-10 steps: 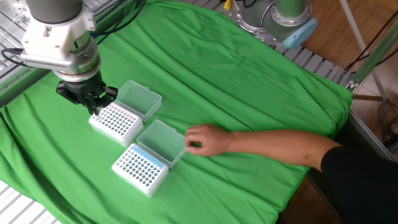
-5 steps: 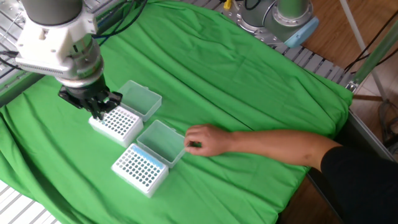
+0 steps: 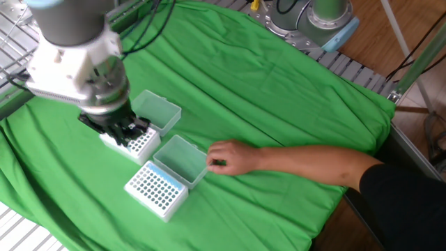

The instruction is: Insert a medium pipette tip into the holder for medium pipette tips

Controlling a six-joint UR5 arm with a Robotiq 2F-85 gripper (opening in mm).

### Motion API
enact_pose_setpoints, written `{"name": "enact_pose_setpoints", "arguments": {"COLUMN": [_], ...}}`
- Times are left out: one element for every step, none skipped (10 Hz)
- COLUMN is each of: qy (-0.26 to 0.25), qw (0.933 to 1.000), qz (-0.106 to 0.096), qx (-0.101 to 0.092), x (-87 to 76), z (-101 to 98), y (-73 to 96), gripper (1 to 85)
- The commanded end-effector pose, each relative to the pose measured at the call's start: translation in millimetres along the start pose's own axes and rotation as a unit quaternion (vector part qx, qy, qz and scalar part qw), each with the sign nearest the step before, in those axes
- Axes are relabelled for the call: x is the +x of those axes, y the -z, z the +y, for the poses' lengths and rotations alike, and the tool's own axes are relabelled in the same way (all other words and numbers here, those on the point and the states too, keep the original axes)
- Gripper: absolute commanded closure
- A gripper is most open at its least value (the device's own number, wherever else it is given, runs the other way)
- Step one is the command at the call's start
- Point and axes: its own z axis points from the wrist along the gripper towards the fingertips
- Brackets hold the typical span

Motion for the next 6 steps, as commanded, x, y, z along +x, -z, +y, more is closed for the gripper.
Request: {"name": "enact_pose_setpoints", "arguments": {"qy": [-0.013, -0.012, -0.014, -0.016, -0.017, -0.018], "qw": [0.9998, 0.9998, 0.9998, 0.9997, 0.9997, 0.9996], "qz": [-0.004, -0.005, -0.006, -0.011, -0.012, -0.012], "qx": [-0.013, -0.012, -0.013, -0.012, -0.013, -0.015], "x": [-7.8, -7.9, -8.3, -9.4, -8.8, -8.5], "z": [18.4, 17.9, 19.3, 19.6, 19.6, 21.5], "y": [-4.4, -5.2, -6.5, -10.1, -11.4, -12.0], "gripper": [77.0, 77.0, 77.0, 77.0, 77.0, 77.0]}}
